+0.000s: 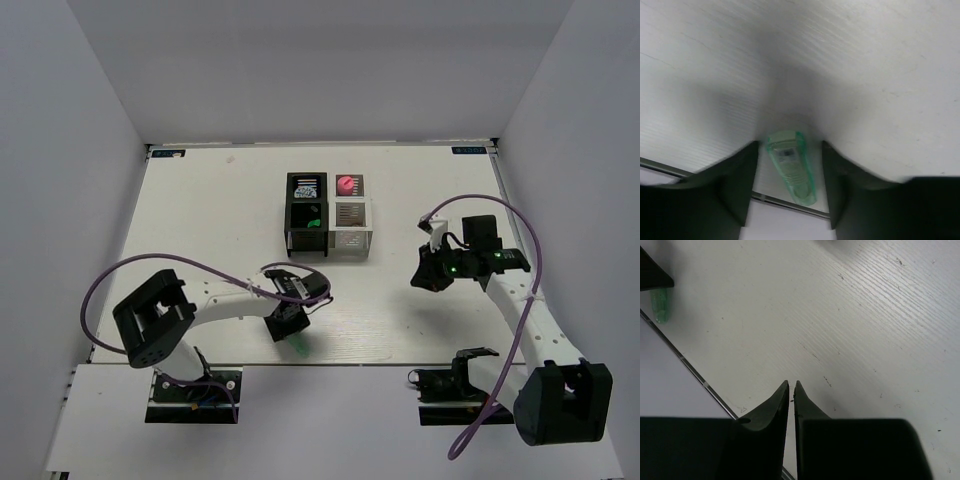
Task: Sort the stationery into containers
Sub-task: Pick up the stationery from the center of the board, then place the stationery in the storage box.
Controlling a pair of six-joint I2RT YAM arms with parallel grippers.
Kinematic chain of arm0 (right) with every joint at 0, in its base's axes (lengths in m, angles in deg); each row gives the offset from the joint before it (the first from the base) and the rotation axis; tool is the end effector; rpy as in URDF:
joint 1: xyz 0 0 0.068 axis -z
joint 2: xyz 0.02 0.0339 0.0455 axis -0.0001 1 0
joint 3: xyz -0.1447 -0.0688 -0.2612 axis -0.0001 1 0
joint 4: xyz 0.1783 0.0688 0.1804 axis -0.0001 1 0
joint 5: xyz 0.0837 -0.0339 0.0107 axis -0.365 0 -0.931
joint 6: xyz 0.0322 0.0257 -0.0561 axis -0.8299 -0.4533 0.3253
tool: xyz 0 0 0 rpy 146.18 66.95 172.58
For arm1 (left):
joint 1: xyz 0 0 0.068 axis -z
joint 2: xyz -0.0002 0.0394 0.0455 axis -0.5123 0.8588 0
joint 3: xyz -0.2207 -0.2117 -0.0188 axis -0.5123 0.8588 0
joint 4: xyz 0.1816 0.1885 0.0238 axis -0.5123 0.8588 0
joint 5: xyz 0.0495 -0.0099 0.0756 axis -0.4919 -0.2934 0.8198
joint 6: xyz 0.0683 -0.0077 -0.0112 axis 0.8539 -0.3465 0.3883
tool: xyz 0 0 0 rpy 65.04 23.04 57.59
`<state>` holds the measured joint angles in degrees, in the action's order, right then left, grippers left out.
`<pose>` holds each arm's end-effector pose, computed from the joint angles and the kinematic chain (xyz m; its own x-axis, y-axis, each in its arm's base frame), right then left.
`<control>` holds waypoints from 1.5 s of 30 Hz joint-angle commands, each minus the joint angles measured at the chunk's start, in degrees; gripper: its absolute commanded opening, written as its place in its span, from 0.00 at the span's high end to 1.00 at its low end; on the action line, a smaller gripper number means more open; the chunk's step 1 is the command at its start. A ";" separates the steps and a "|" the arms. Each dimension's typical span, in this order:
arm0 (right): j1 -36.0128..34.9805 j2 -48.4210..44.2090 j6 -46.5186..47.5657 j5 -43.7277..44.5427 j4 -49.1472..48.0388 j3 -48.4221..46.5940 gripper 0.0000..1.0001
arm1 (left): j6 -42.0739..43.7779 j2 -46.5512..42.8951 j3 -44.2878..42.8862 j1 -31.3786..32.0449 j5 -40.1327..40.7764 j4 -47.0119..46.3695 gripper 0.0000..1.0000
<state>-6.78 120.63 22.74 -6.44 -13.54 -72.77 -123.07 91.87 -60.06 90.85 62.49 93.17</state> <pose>0.1857 0.0535 0.2597 -0.6379 -0.3564 -0.6827 -0.6568 0.7146 0.2408 0.1319 -0.1987 0.1704 -0.8737 -0.4106 -0.2609 -0.4306 0.9023 0.0218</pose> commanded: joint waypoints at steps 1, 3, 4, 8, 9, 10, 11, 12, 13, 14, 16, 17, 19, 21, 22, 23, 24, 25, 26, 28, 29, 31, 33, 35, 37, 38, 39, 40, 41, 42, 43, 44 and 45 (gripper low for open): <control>0.90 -1.17 -0.06 -1.59 0.29 -1.76 0.89 | -2.86 4.27 -1.40 1.84 -2.08 -2.03 0.49; 1.07 -1.52 -0.06 -1.86 0.29 -1.93 0.89 | -2.51 6.64 -2.55 2.89 -3.04 -1.51 0.70; 1.25 -1.69 -0.15 -2.03 0.29 -1.93 0.89 | -2.25 7.44 -3.07 3.42 -3.40 -0.98 0.78; 2.13 -2.22 0.11 -2.99 0.46 -1.67 0.84 | 1.26 7.89 -7.80 4.13 -2.88 1.13 1.00; 2.22 -2.22 0.20 -3.17 0.46 -1.67 0.37 | 6.15 7.36 -8.96 3.78 -2.00 1.92 1.00; 2.13 -2.22 0.38 -3.70 0.81 -1.84 0.17 | 8.54 7.01 -11.75 2.91 -0.86 2.18 1.00; 2.30 -2.22 1.07 -4.57 0.90 -1.84 0.10 | 10.66 5.44 -15.09 2.64 0.80 2.62 1.00; 2.22 -2.48 1.69 -5.02 1.25 -1.84 0.10 | 19.73 4.90 -18.16 1.94 1.34 1.41 1.00; 2.30 -2.31 2.13 -5.89 1.43 -1.76 0.15 | 23.65 4.37 -19.59 1.32 2.39 -1.65 1.00; 2.30 -2.48 3.09 -6.86 1.69 -1.67 0.40 | 28.99 3.32 -21.08 0.97 3.09 -2.29 1.00; 2.30 -2.05 4.51 -8.45 3.45 -2.11 1.00 | 39.82 3.05 -26.88 -0.78 2.23 -8.70 1.00; 2.30 -1.52 4.68 -8.71 3.80 -2.20 1.00 | 44.56 3.40 -28.29 -1.14 3.44 -9.41 1.00; 2.30 -1.26 5.39 -9.24 3.63 -2.02 0.99 | 54.65 4.10 -33.21 -3.33 3.89 -15.37 1.00; 2.39 -1.17 5.56 -9.15 3.45 -2.02 0.78 | 57.16 5.68 -37.60 -4.30 6.52 -18.71 1.00; 2.22 -1.17 5.65 -9.24 3.45 -2.02 0.69 | 63.87 7.08 -38.23 -4.66 6.96 -22.21 1.00; 2.30 -0.99 5.83 -9.33 3.54 -2.11 0.69 | 65.85 8.31 -39.10 -4.83 9.06 -26.42 1.00; 2.30 -0.82 5.91 -9.33 3.45 -1.93 0.67 | 67.61 8.84 -38.85 -5.01 10.30 -28.81 1.00; 2.30 -0.99 6.00 -9.42 3.45 -2.02 0.67 | 74.77 9.72 -37.81 -4.92 10.92 -37.19 1.00; 2.22 -0.99 6.09 -9.50 3.54 -1.93 0.67 | 76.40 10.95 -37.36 -5.01 12.49 -39.97 1.00; 2.39 -0.90 6.09 -9.50 3.45 -1.85 0.67 | 79.84 13.58 -39.02 -5.36 13.82 -43.67 1.00; 2.31 -0.99 6.09 -9.68 3.54 -1.93 0.67 | 80.54 15.68 -39.98 -5.71 14.69 -43.52 1.00; 2.39 -0.99 6.18 -9.50 3.45 -2.02 0.67 | 81.77 18.33 -43.31 -6.15 15.40 -44.21 1.00; 2.48 -0.90 6.18 -9.50 3.54 -2.02 0.67 | 83.09 20.70 -44.21 -6.24 16.72 -45.97 1.00; 2.39 -0.82 6.18 -9.42 3.45 -1.85 0.67 | 84.93 21.59 -44.39 -6.33 18.12 -48.07 1.00; 2.57 -0.90 6.26 -9.42 3.63 -1.93 0.67 | 86.60 22.38 -44.39 -6.68 19.53 -49.14 1.00; 1.96 -0.82 6.35 -9.42 3.63 -1.93 0.67 | 86.96 22.73 -44.13 -6.85 20.15 -49.66 1.00; 2.65 -0.90 6.44 -9.42 3.54 -2.02 0.67 | 86.88 22.65 -43.69 -6.94 20.59 -49.49 1.00; 2.66 -0.82 6.27 -9.50 3.54 -2.02 0.67 | 86.88 22.56 -43.25 -7.38 20.59 -49.67 1.00; 2.74 -0.82 6.44 -9.50 3.71 -1.93 0.67 | 86.53 22.30 -41.77 -7.64 20.59 -51.41 1.00; 2.74 -0.82 6.36 -9.50 3.97 -1.93 0.67 | 85.83 21.69 -41.23 -7.73 20.33 -51.60 1.00; 2.66 -0.73 6.35 -9.50 3.72 -2.02 0.67 | 85.82 21.42 -40.70 -8.00 20.15 -51.69 1.00; 2.92 -0.64 6.35 -9.50 3.54 -1.93 0.67 | 85.82 20.81 -39.30 -8.17 19.54 -52.13 1.00; 2.75 -0.64 6.35 -9.50 3.63 -2.11 0.67 | 84.00 20.46 -38.77 -8.26 19.54 -52.48 1.00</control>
<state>-4.44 119.62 28.16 -14.39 -10.68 -72.79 -38.18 115.85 -100.89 83.28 81.13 43.20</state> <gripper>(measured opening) 0.326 0.378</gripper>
